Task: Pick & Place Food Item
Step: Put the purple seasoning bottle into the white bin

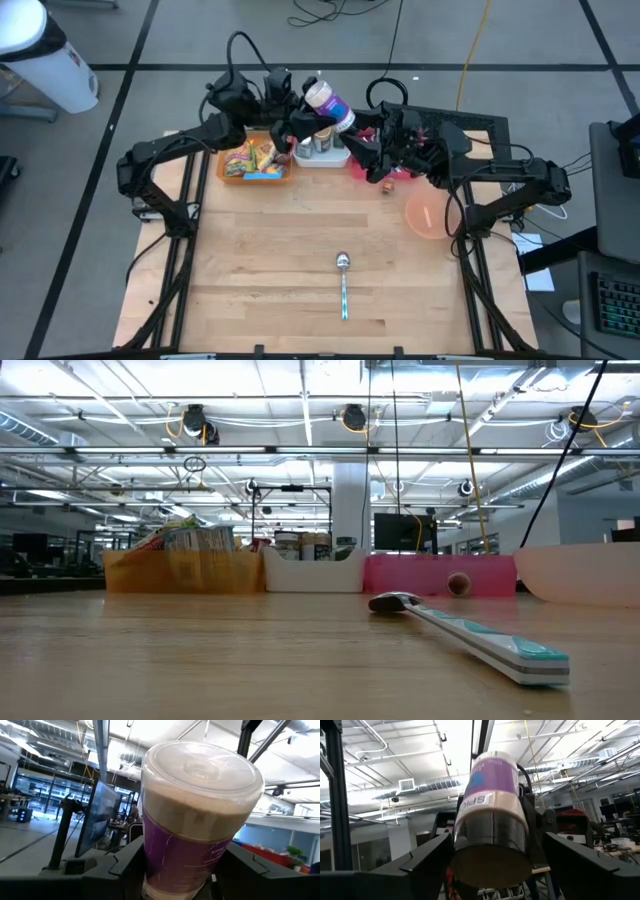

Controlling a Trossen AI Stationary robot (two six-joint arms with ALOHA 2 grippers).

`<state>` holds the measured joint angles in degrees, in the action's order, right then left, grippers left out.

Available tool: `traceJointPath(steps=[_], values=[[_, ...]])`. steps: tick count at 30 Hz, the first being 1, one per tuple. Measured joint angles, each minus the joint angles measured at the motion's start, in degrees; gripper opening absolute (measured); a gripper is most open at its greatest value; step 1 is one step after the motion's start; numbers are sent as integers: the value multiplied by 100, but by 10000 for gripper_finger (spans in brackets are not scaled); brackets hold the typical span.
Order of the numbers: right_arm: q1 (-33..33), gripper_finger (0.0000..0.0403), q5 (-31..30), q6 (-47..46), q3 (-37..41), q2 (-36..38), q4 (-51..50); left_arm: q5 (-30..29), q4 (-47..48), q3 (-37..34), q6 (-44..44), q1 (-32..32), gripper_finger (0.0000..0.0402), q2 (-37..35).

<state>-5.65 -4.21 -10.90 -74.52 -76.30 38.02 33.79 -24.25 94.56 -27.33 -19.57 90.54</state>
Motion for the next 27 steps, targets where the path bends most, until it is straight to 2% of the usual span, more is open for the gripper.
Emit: traceJointPath(steps=[10,27], values=[[2,299,0,-1,0,1,79,25,20,0,0,0,207,0],[13,221,9,-6,-2,1,74,21,52,0,4,0,207,0]])
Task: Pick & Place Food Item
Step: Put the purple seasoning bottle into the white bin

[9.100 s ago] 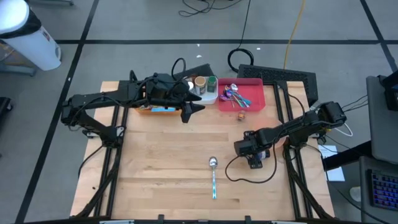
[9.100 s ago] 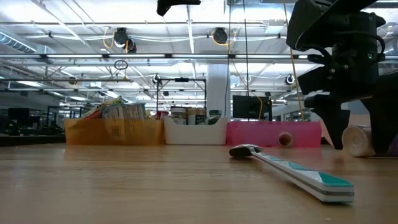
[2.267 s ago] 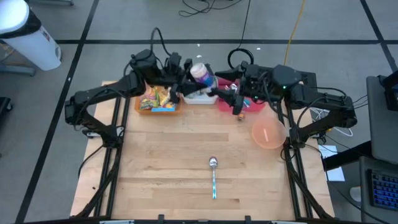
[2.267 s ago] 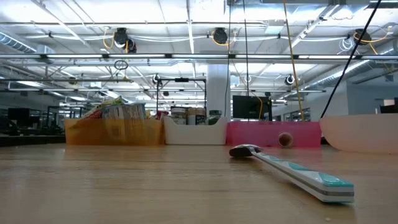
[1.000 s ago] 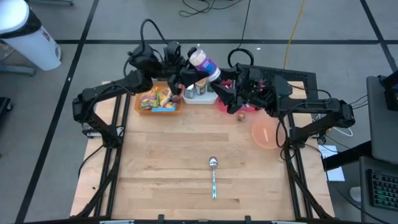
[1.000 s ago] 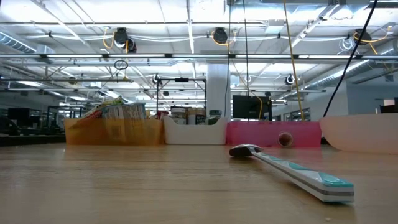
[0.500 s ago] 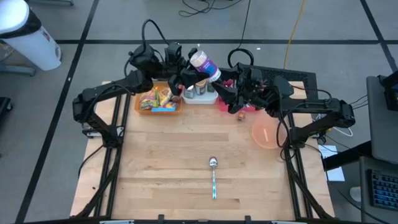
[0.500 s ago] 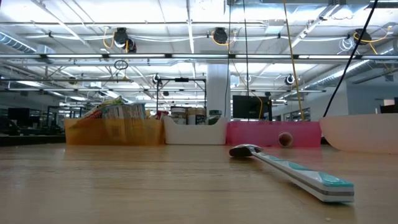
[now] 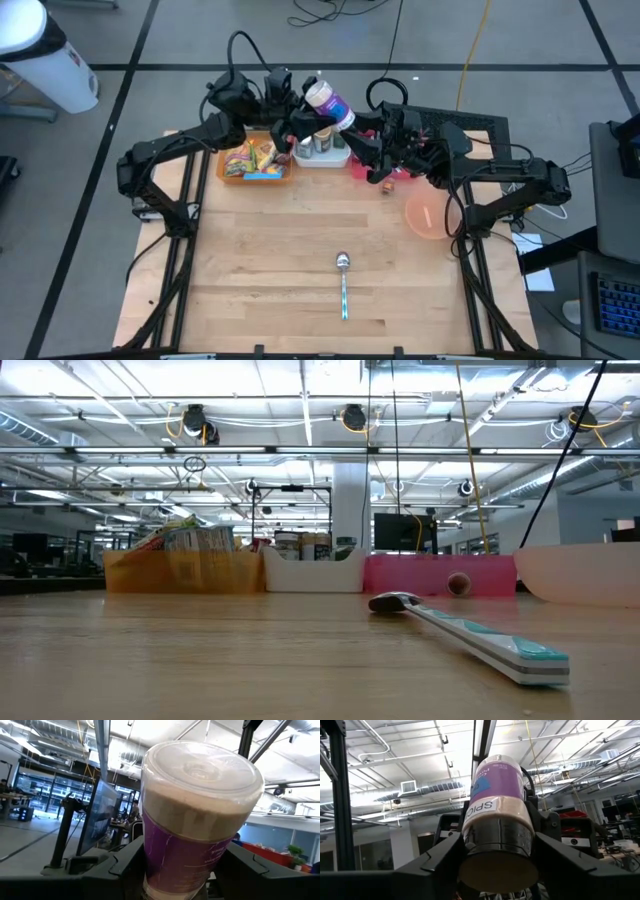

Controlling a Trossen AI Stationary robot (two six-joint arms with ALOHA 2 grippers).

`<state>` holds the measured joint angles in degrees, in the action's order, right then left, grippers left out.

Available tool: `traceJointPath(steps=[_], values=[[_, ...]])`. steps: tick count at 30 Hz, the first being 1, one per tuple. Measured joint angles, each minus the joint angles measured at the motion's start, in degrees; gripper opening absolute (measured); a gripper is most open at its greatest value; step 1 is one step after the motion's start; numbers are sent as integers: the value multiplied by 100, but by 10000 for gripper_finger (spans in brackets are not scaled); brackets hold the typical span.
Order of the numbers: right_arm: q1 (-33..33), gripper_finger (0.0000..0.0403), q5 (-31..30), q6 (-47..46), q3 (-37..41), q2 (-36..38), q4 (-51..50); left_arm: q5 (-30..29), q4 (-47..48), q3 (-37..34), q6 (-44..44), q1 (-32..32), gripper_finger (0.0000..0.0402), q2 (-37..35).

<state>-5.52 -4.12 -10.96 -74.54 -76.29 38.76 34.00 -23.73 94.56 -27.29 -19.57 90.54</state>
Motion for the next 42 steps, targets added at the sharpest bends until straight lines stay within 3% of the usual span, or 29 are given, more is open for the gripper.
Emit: traceJointPath(steps=[21,42], values=[[0,202,-7,2,-4,0,-37,-13,-4,0,59,0,210,0],[-13,201,-13,7,-4,54,-104,78,-14,58,146,-135,319,-17]])
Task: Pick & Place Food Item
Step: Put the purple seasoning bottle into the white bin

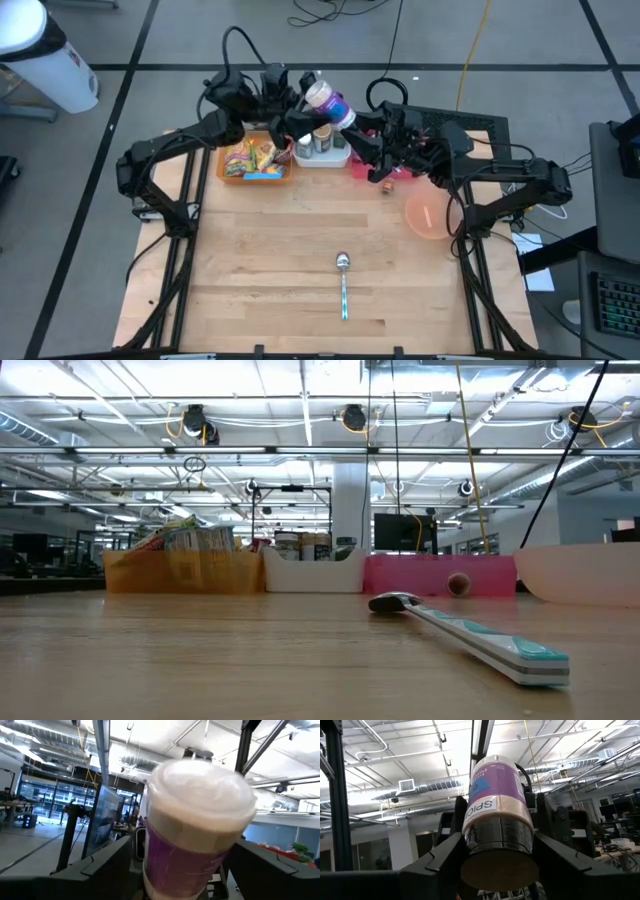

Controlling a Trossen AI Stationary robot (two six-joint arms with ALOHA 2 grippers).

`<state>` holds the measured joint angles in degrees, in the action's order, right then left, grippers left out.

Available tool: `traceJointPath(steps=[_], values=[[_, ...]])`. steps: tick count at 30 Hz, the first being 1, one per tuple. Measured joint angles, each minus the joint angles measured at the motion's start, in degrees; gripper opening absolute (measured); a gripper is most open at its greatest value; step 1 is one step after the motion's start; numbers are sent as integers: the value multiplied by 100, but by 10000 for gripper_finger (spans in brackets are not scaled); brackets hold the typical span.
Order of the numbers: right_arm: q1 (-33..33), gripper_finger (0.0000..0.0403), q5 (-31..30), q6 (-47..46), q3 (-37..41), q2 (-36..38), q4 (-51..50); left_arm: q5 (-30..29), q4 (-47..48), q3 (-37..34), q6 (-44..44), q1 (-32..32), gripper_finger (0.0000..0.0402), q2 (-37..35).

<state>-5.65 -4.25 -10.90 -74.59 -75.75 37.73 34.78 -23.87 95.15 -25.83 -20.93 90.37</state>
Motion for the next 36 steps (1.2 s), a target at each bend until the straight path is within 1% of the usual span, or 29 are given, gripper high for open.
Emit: traceJointPath(steps=[6,9,13,16,20,23,27,31,36], values=[[-37,201,-11,-5,0,237,-479,509,41,325,-138,-262,310,-11],[-108,201,6,-89,-25,394,-897,737,476,555,-114,-414,306,-8],[-189,201,11,-192,-273,528,-1823,853,1233,909,188,-578,304,-7],[-193,201,59,-185,-571,590,-2889,931,1798,1203,478,-689,307,-9],[-300,201,523,-213,-1021,565,-4161,934,2809,1630,1023,-831,304,-15],[-349,201,633,-215,-1247,569,-4796,927,3628,1958,1451,-911,300,-9],[-493,201,967,-219,-1477,548,-5571,927,4645,2268,1885,-929,301,-15],[-626,201,1307,-211,-1758,381,-6347,907,5342,2342,2154,-866,302,-13],[-752,201,1852,-85,-2150,-36,-7134,852,6106,2344,2482,-701,295,13]])
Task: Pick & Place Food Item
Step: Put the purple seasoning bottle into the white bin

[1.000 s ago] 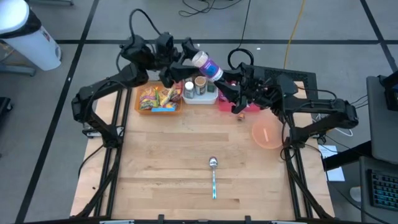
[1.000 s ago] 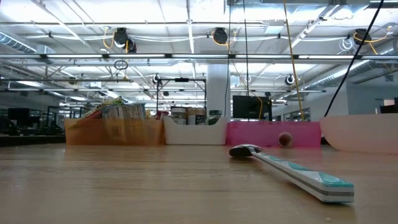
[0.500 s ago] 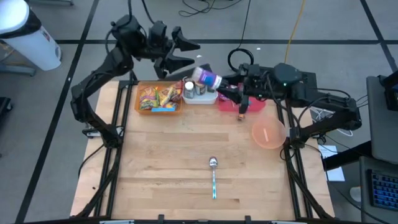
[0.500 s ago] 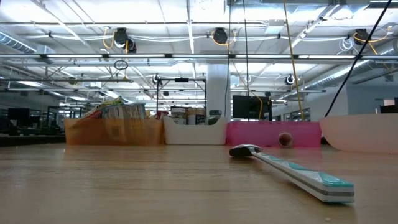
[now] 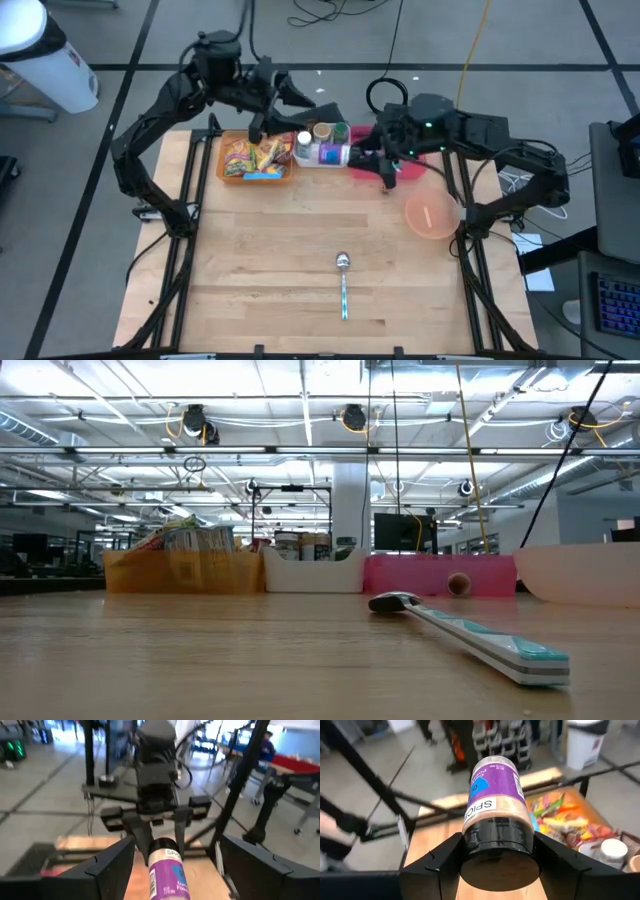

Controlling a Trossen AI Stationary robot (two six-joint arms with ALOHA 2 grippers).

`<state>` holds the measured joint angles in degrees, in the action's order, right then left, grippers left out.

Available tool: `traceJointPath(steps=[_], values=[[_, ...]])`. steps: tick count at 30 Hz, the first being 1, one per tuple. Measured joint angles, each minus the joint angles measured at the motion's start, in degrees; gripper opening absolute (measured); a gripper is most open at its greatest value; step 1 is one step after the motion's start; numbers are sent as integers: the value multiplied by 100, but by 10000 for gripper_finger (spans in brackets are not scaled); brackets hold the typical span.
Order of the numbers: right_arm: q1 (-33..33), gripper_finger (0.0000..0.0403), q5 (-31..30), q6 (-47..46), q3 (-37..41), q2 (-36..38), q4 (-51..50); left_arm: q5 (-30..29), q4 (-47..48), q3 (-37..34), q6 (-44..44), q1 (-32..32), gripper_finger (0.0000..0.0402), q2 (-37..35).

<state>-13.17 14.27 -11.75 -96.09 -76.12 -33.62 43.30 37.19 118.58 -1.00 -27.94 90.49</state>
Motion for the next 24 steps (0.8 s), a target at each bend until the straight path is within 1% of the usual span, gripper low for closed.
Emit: traceJointPath(steps=[2,4,6,9,14,18,21,24], values=[[-6,201,120,124,-170,-200,-189,-99,343,0,155,89,294,18],[-6,201,249,291,-325,-397,-517,-386,723,0,392,177,295,29],[-4,201,253,474,-491,-601,-776,-698,1060,0,620,274,296,29],[-3,200,316,733,-660,-862,-1193,-1010,1442,0,700,386,292,29],[-4,200,403,1138,-887,-1186,-1463,-1071,2074,1,700,575,287,91],[-4,200,403,1405,-930,-1222,-1459,-1206,2696,-2,692,795,291,336],[-27,200,403,1462,-932,-1211,-1455,-1240,3003,-4,690,962,290,596],[-35,200,405,1464,-930,-1213,-1617,-1271,3011,-4,687,1118,286,846]])
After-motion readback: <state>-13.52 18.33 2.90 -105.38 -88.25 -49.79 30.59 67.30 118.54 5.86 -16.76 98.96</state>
